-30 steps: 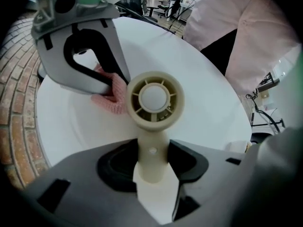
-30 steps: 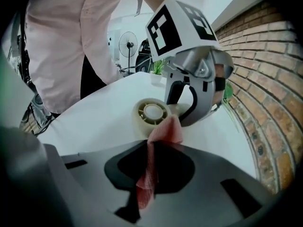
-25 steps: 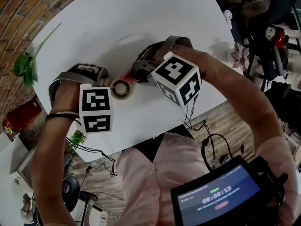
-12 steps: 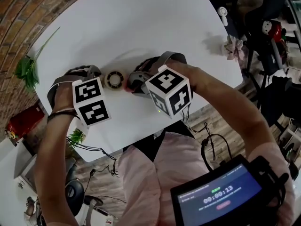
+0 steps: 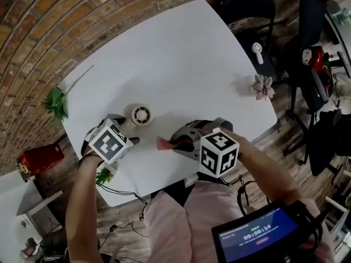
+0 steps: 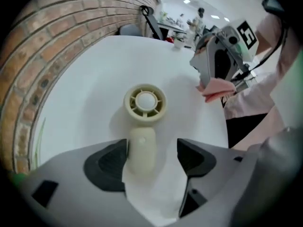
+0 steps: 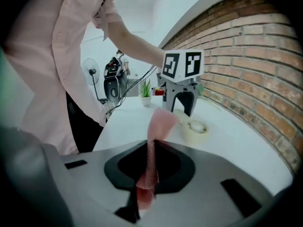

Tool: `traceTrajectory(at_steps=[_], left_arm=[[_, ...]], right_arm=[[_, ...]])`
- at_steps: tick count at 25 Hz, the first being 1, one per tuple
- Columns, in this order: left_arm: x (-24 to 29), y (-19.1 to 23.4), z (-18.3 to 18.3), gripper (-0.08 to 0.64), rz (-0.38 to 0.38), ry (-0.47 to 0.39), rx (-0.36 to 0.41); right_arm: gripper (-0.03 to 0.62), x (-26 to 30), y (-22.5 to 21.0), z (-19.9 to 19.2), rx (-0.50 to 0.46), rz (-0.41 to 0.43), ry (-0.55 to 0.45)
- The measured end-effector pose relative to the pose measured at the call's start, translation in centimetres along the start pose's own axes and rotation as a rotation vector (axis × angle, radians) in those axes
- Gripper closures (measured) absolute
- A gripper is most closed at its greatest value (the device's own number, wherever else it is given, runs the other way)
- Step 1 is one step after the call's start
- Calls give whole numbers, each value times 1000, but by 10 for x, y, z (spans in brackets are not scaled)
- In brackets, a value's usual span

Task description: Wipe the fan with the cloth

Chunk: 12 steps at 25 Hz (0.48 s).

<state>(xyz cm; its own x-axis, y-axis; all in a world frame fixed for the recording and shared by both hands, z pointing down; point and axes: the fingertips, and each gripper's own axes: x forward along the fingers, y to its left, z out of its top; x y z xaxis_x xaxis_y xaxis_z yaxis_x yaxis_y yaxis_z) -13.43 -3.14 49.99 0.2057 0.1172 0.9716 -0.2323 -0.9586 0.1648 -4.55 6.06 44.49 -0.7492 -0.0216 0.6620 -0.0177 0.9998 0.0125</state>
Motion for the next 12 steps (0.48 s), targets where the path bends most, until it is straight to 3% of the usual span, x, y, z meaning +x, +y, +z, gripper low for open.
traceTrajectory(at_steps=[4, 7, 12], left_arm=[[1, -29, -16, 204, -134, -25, -121], [-2, -62, 6, 206, -229, -135, -185], [5, -84, 55, 204, -234, -264, -231]], right_arm=[[563, -31, 11, -14, 103, -69, 0], [563, -49, 16, -25, 156, -103, 7], [562, -63, 22, -31, 180, -145, 15]])
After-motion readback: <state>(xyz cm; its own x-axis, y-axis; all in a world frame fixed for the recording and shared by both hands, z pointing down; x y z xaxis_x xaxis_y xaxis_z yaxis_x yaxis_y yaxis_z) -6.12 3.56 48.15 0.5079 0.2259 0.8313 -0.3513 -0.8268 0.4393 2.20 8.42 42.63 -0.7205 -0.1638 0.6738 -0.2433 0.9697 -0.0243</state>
